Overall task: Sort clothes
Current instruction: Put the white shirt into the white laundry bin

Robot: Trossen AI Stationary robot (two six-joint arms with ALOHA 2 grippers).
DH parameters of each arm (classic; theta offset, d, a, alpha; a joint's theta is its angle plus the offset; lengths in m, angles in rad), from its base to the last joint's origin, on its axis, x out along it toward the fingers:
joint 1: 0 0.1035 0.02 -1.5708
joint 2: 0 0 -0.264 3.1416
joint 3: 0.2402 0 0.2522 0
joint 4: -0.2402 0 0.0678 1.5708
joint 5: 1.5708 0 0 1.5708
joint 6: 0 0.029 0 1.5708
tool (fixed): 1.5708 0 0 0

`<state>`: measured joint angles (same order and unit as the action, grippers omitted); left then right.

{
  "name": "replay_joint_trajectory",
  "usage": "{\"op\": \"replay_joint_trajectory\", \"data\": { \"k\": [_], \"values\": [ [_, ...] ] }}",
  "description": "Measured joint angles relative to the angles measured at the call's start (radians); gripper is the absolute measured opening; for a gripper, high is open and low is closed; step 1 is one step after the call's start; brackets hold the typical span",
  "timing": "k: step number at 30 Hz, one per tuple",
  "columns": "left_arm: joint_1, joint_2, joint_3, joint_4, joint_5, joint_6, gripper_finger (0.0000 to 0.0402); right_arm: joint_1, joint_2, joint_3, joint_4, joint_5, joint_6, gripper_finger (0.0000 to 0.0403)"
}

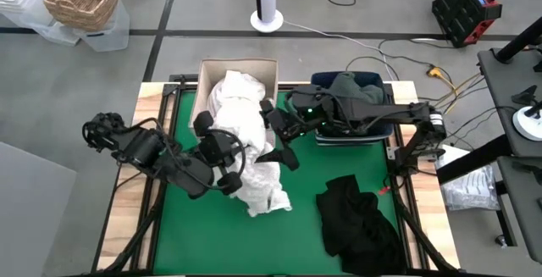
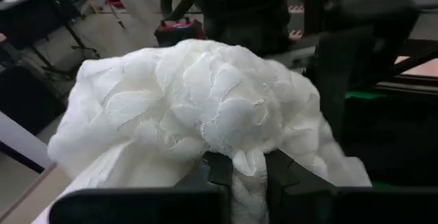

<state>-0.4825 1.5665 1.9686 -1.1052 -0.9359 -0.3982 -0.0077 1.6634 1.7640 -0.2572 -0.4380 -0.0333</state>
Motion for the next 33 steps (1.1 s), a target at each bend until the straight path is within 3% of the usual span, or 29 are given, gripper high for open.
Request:
{"op": "replay_joint_trajectory", "data": {
  "k": [3, 6, 14, 23, 33],
  "values": [
    [0.000, -0.001, 0.000, 0.032, -0.022, 0.014, 0.0008, 0.010, 0.048, 0.070, -0.048, 0.002, -0.011, 0.0329],
    [0.000, -0.002, 0.000, 0.054, -0.043, 0.023, 0.0017, 0.010, 0.092, 0.138, -0.110, 0.000, -0.020, 0.0283],
    [0.001, -0.003, -0.001, 0.059, -0.063, -0.030, 0.0116, 0.012, 0.164, 0.253, -0.165, -0.007, -0.051, 0.0068],
    [-0.007, -0.035, 0.000, 0.039, -0.063, -0.030, 0.0197, 0.006, 0.164, 0.281, -0.168, -0.006, -0.073, 0.0063],
    [-0.013, -0.043, 0.109, -0.101, -0.051, -0.030, 0.0208, -0.029, 0.159, 0.392, -0.276, 0.029, -0.110, 0.0063]
  ]
}}
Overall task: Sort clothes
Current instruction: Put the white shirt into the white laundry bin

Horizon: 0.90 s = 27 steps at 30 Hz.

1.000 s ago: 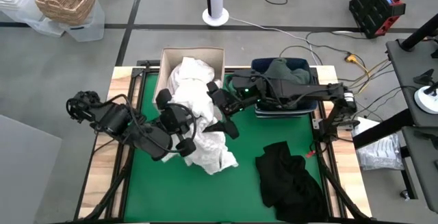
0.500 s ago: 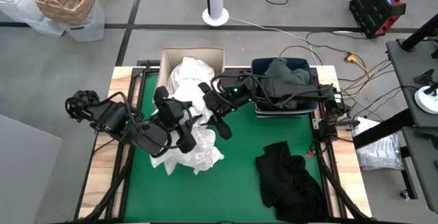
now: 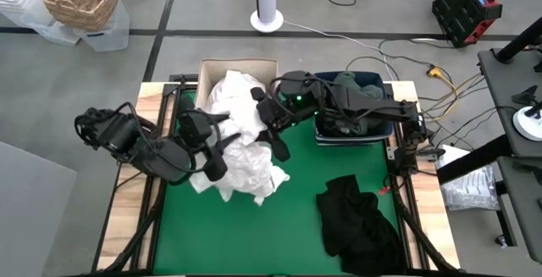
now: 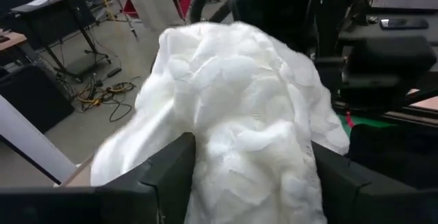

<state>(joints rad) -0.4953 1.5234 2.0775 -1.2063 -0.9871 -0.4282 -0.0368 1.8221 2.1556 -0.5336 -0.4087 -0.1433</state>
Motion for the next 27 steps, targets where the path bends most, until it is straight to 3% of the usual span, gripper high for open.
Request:
{"op": "replay_joint_trajectory", "data": {
  "k": [15, 27],
  "values": [
    [-0.001, -0.009, 0.056, -0.075, 0.006, -0.051, 0.0208, -0.016, 0.000, 0.180, -0.188, 0.095, -0.066, 0.0063],
    [-0.002, -0.015, 0.156, -0.079, 0.066, -0.150, 0.0208, -0.034, -0.006, 0.183, -0.277, 0.175, -0.076, 0.0063]
  ]
}}
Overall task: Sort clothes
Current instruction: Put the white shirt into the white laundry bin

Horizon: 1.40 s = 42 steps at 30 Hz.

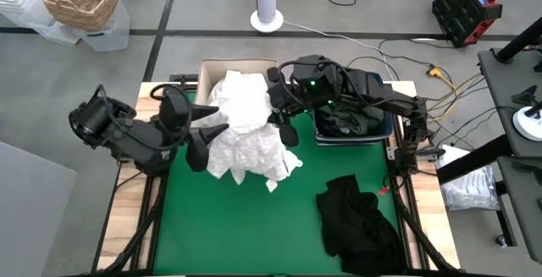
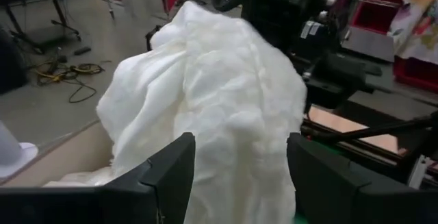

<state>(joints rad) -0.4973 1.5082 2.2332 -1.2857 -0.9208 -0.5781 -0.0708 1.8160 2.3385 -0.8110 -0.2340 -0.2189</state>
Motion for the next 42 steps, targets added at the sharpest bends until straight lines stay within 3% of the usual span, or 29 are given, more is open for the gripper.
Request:
{"op": "replay_joint_trajectory", "data": {
  "k": [10, 15, 20, 28, 34, 42],
  "values": [
    [0.000, -0.001, 0.063, -0.110, -0.011, 0.013, 0.0208, -0.006, -0.008, 0.018, 0.005, 0.054, -0.014, 0.0063],
    [0.000, -0.003, 0.117, -0.147, -0.148, 0.007, 0.0208, -0.013, -0.030, 0.018, 0.088, 0.135, -0.054, 0.0063],
    [0.000, -0.037, 0.114, -0.147, -0.313, -0.003, 0.0208, -0.033, -0.042, 0.018, 0.246, 0.150, -0.044, 0.0063],
    [0.000, -0.067, 0.112, -0.153, -0.384, -0.008, 0.0208, -0.069, -0.036, 0.018, 0.463, 0.299, -0.135, 0.0063],
    [0.000, -0.074, 0.112, -0.152, -0.556, -0.008, 0.0208, -0.128, -0.010, 0.017, 0.533, 0.360, -0.171, 0.0063],
    [0.000, -0.092, 0.112, -0.171, -0.611, -0.008, 0.0208, -0.232, 0.080, 0.017, 0.560, 0.359, -0.032, 0.0063]
  ]
}}
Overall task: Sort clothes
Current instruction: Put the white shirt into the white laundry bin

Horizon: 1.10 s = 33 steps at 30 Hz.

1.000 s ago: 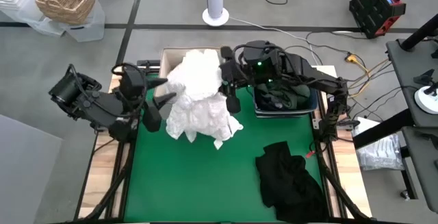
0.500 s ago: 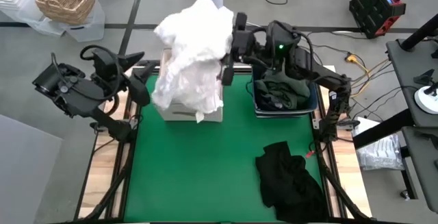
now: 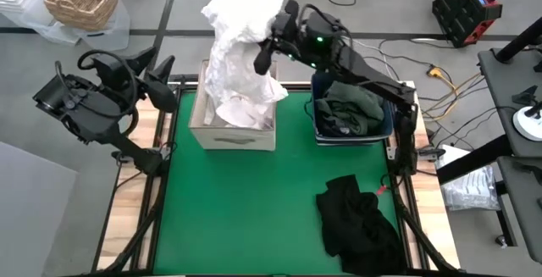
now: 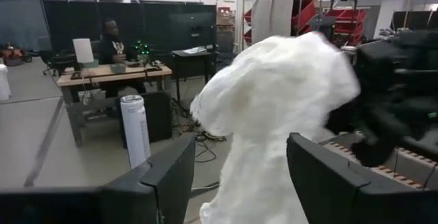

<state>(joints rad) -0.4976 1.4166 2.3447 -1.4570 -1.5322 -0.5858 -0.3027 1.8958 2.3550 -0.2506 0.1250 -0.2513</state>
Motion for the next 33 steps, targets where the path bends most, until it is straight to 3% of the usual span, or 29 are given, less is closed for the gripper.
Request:
{"op": "replay_joint_trajectory", "data": {
  "k": [9, 33],
  "values": [
    [0.000, -0.004, 0.000, -0.031, 0.000, 0.000, 0.0208, -0.042, 0.112, 0.000, 0.102, -0.111, 0.188, 0.0063],
    [0.000, -0.002, -0.004, -0.071, 0.006, -0.008, 0.0208, -0.052, 0.287, 0.000, -0.408, -0.142, 0.188, 0.0063]
  ]
}}
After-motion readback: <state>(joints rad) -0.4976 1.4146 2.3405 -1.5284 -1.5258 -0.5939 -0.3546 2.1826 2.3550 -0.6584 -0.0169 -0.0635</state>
